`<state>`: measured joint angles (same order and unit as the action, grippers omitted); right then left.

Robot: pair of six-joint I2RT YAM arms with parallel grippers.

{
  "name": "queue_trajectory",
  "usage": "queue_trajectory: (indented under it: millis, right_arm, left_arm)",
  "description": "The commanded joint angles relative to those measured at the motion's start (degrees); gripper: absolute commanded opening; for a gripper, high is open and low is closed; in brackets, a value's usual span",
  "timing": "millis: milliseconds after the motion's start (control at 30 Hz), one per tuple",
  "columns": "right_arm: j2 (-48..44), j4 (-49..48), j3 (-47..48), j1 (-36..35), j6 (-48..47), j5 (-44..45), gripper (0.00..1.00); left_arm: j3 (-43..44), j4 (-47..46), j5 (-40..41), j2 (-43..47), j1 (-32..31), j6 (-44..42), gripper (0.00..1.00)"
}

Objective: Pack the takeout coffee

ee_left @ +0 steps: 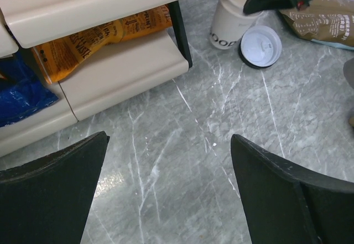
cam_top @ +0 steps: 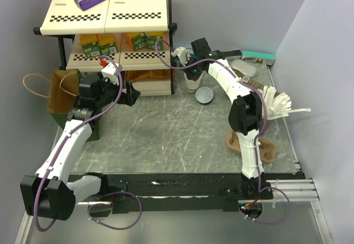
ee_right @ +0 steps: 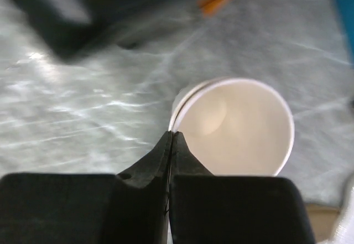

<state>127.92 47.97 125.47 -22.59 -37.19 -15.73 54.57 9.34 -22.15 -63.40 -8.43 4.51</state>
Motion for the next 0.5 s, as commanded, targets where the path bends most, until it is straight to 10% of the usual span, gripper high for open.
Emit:
queue_trajectory:
  millis: [0, 133, 233, 467]
  right_arm:
    - [0.39, 3.98, 8.21, -1.82, 0.66, 5.13, 0.0]
    - [-3.81, -0.07, 4.42, -0.71, 2.34, -4.58, 0.0]
    - [-3.9, -4.0, 1.46, -4.74, -5.58, 9.02, 0.0]
    - [-6.53, -2.36, 2.14, -5.71, -5.18, 8.35, 0.0]
  left_arm:
    - [1.25, -2.49, -1.58, 0.2, 0.25, 1.9, 1.0]
    - [0.89, -2.31, -1.58, 0.47, 0.25, 1.82, 1.0]
    - [0.46, -2.66, -1.23, 0.82, 0.25, 1.9, 0.99]
    - [-1.39, -5.03, -1.76, 0.47, 0.08, 7.24, 0.99]
